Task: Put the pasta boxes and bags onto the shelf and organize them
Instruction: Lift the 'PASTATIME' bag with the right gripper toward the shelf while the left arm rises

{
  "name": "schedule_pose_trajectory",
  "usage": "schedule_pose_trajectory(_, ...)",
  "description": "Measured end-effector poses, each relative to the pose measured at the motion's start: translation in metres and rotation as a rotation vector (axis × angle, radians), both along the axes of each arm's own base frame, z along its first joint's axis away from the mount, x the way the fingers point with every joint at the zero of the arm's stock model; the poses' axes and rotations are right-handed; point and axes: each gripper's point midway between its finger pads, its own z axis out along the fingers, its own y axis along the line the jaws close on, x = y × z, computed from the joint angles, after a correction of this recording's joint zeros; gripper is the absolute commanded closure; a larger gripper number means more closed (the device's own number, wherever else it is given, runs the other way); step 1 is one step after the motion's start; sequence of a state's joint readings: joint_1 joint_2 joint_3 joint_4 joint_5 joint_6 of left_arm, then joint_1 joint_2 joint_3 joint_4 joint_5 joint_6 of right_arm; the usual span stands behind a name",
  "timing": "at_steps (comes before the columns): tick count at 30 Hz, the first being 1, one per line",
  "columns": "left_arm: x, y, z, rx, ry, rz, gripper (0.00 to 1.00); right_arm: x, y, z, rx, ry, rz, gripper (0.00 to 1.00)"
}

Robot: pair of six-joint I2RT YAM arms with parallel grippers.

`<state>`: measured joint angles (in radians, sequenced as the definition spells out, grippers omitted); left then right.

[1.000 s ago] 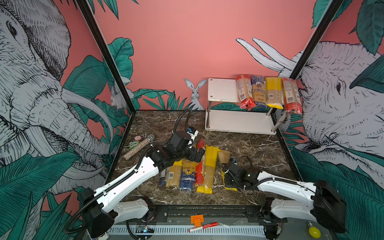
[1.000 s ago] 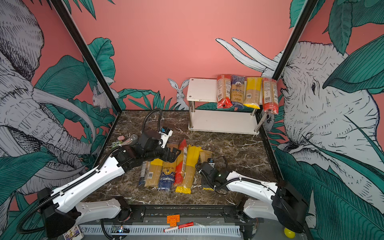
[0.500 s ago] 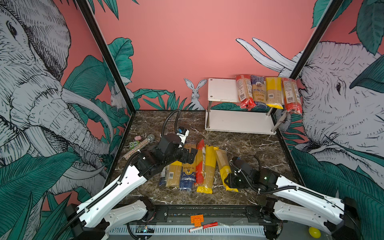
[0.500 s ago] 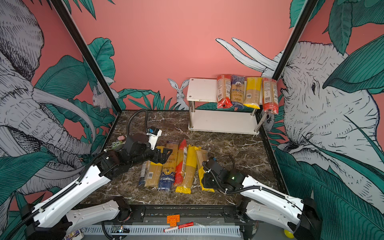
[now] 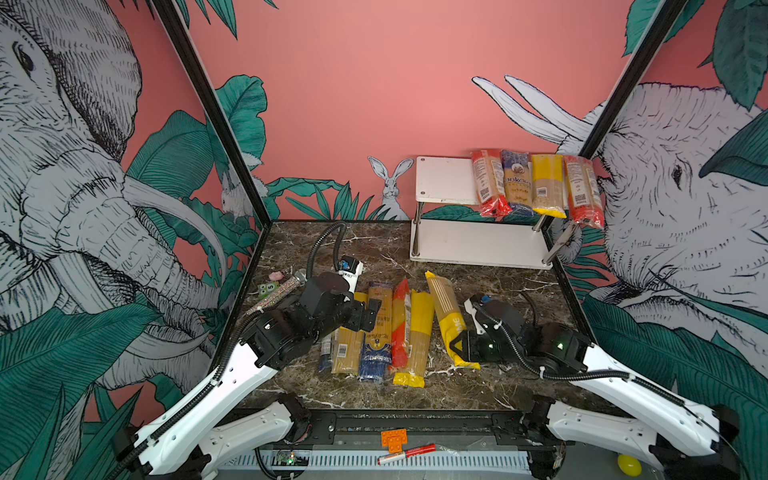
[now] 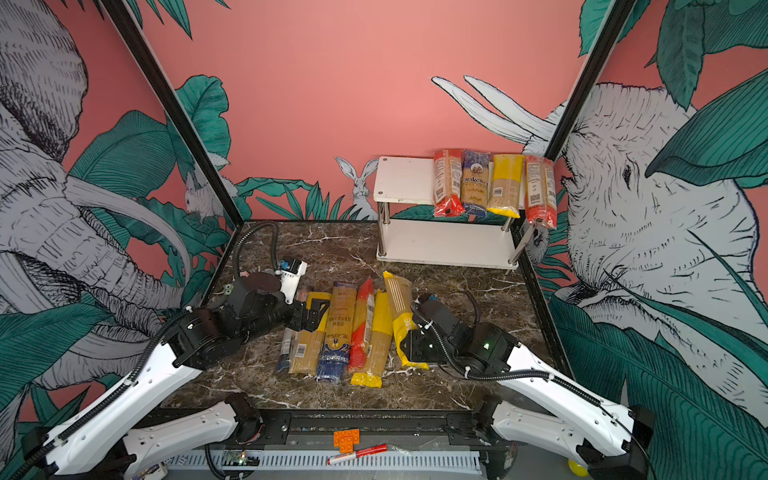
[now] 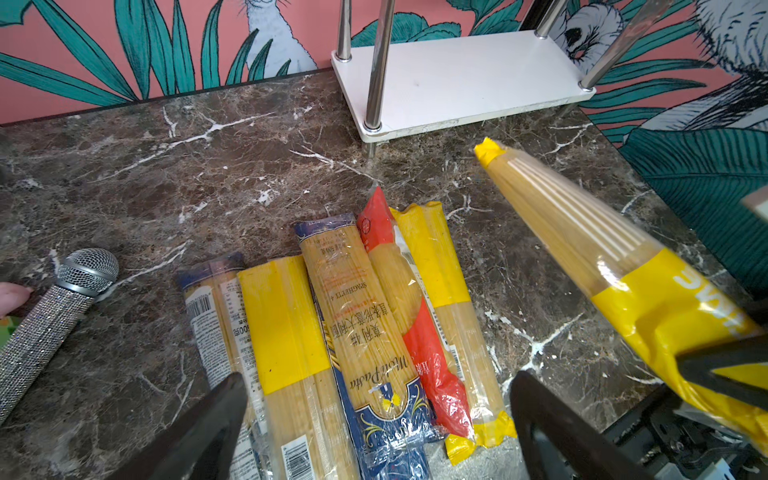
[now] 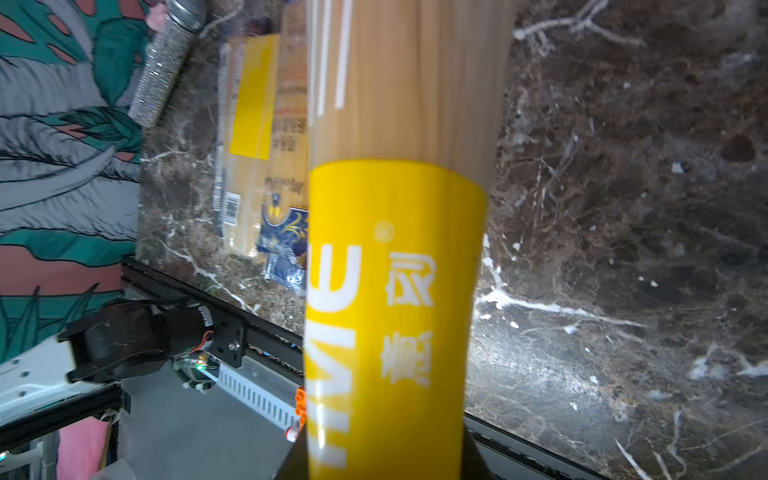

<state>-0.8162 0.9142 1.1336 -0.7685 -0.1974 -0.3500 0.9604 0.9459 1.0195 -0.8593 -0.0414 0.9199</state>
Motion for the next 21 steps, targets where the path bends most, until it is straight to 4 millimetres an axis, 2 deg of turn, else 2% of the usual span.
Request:
schedule_pose_trajectory(2,0.000,0.001,0.009,-0.005,-0.014,0.004,0.01,0.004,0.006,0.016,0.014,-0.025,0.016,1.00)
schedule_pose_trajectory(12,0.007,0.008,0.048,0.003,-0.098,0.025,0.00,0.016,0.022,0.069,-0.004,-0.093,0.085,1.00)
schedule_pose_trajectory(21,0.025,0.002,0.072,0.040,-0.147,0.030,0.01,0.041,0.041,0.145,-0.025,-0.247,0.150,1.00)
